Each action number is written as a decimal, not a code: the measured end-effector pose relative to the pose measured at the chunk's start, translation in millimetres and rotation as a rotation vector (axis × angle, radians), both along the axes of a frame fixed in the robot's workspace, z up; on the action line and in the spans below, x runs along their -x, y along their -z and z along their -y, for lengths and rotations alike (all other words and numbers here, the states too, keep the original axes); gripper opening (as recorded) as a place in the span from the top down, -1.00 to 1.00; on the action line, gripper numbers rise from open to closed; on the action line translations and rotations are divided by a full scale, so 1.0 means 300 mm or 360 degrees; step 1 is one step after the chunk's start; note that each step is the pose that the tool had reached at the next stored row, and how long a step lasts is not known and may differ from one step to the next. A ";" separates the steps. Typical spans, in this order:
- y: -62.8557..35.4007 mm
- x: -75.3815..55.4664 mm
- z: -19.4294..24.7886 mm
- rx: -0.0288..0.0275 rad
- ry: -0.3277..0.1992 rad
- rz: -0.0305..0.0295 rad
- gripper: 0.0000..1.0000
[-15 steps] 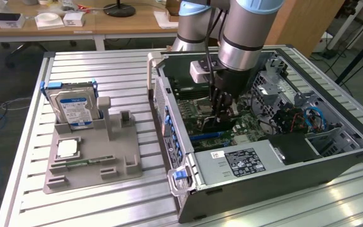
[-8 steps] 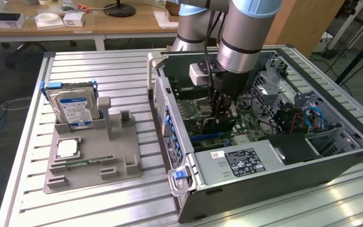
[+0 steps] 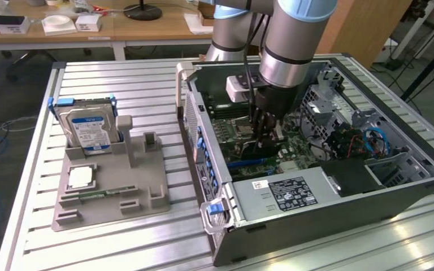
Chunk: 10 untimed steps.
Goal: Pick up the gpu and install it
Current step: 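Insert the gpu into the slot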
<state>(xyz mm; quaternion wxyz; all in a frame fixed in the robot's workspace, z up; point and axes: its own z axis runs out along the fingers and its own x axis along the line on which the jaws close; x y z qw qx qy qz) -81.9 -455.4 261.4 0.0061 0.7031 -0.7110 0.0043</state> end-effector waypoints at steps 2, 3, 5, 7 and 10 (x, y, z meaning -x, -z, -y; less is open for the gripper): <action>0.005 0.000 0.000 0.00004 0.0000 -0.00003 0.48; 0.007 0.000 0.000 0.00004 0.0000 -0.00002 0.48; 0.009 0.000 -0.001 0.00006 0.0000 -0.00003 0.48; 0.012 0.000 -0.001 0.00002 0.0000 -0.00002 0.48; 0.013 0.001 -0.001 0.00007 0.0000 -0.00003 0.48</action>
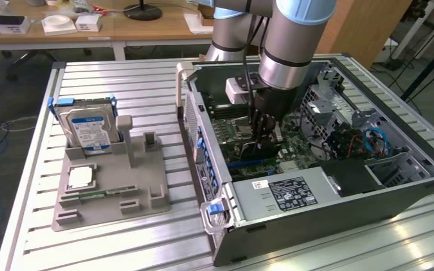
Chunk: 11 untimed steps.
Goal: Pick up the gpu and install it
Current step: 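Insert the gpu into the slot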
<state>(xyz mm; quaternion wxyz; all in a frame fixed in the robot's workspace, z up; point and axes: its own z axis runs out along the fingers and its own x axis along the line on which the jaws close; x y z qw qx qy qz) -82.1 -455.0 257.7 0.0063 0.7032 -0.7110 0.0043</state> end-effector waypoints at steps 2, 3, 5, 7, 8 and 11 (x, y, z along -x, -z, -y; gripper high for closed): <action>0.001 0.000 -0.003 -0.00003 0.0001 0.00002 0.48; 0.001 0.000 -0.004 -0.00004 0.0000 0.00002 0.48; 0.001 0.000 -0.003 -0.00001 0.0000 0.00001 0.48; 0.005 0.000 -0.004 -0.00005 0.0000 0.00002 0.48; 0.006 0.000 -0.003 -0.00001 0.0000 0.00001 0.48; 0.007 0.000 -0.003 0.00001 0.0000 0.00000 0.48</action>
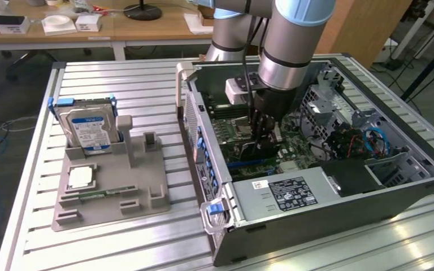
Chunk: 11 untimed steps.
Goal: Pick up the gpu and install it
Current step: 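Insert the gpu into the slot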
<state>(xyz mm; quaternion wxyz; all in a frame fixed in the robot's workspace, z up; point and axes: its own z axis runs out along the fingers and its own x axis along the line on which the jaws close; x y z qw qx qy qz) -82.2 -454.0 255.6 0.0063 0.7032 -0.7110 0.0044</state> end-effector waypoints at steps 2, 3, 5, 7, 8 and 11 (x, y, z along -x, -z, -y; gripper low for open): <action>0.002 0.000 0.000 -0.00005 0.0000 0.00002 0.48; 0.004 0.000 0.000 -0.00010 0.0000 0.00005 0.48; 0.005 0.001 0.000 0.00000 0.0000 0.00001 0.48; 0.006 0.001 0.000 0.00001 0.0000 -0.00001 0.48; 0.007 0.002 0.000 -0.00003 0.0000 0.00001 0.48; 0.011 0.002 0.000 0.00004 0.0000 -0.00005 0.48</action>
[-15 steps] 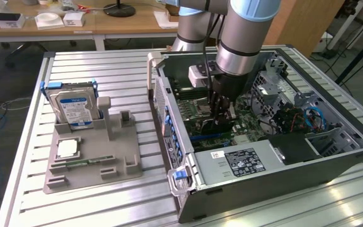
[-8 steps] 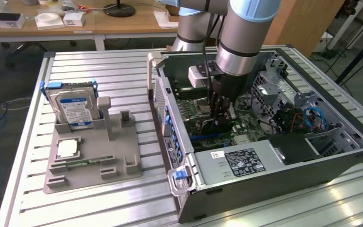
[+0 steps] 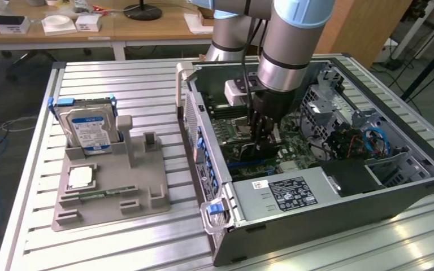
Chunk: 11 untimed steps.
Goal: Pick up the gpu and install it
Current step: 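Insert the gpu into the slot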
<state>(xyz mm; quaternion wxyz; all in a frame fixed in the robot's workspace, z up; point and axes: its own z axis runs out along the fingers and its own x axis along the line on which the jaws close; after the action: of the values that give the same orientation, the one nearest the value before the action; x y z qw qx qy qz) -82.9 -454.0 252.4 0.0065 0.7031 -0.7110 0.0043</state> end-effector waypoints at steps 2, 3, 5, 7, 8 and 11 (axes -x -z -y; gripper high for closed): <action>0.000 0.000 0.000 0.00000 0.0000 0.00001 0.48; 0.001 0.000 0.000 -0.00003 0.0000 0.00003 0.48; 0.001 0.000 0.000 -0.00006 0.0000 0.00005 0.48; 0.000 0.000 -0.001 -0.00012 0.0000 0.00009 0.48; 0.000 0.000 -0.001 -0.00013 0.0000 0.00009 0.48; -0.001 0.000 0.000 -0.00008 -0.0004 0.00007 0.48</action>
<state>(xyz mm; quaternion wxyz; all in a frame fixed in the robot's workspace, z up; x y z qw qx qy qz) -82.8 -453.9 252.7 0.0062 0.7041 -0.7100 0.0043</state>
